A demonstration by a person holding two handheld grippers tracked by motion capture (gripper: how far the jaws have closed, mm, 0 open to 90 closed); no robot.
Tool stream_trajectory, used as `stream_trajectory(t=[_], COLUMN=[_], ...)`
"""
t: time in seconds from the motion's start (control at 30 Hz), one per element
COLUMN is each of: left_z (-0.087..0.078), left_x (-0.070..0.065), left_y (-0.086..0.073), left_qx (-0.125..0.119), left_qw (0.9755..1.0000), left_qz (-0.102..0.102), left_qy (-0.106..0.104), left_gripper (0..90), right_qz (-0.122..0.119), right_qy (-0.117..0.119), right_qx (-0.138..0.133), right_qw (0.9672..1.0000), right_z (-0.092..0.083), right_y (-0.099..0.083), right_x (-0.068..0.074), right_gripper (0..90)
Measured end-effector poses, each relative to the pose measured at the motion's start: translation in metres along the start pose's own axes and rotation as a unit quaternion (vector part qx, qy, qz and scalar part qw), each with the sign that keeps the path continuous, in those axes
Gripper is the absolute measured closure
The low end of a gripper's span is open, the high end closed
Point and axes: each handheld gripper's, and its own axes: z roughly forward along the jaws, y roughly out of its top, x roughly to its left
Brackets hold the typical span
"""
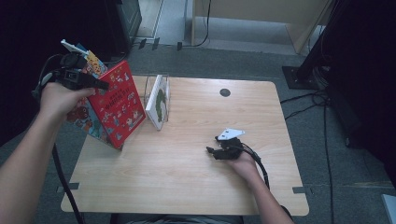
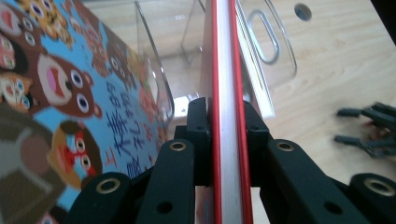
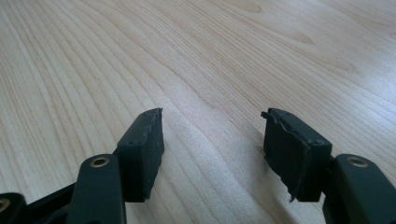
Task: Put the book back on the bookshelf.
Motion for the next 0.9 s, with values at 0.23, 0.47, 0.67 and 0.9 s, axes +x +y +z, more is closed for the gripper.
stream_trajectory(t=[0.23, 0.47, 0.67, 0.9], left_z=[0.014, 0.021, 0.029, 0.031], left_x=[0.005, 0.002, 0.0, 0.004], left_y=[0.003, 0.01, 0.015, 0.023], left_qx=[-0.008, 0.066, 0.086, 0.08], left_qw=[0.9999, 0.9978, 0.9962, 0.9966], left_qz=[-0.015, 0.004, 0.009, -0.018], left_qy=[-0.001, 0.004, 0.007, 0.01], left_gripper=[79.0, 76.4, 77.6, 79.5], right_qz=[0.002, 0.0, -0.001, -0.002], right_qy=[-0.001, 0.001, 0.002, 0.002], right_qx=[0.0, 0.0, 0.0, 0.001], right_qw=[1.0, 1.0, 1.0, 1.0], right_z=[0.0, 0.0, 0.0, 0.0], right_y=[0.0, 0.0, 0.0, 0.0], right_x=[0.001, 0.0, 0.0, 0.0], right_gripper=[37.7, 37.6, 37.5, 37.6])
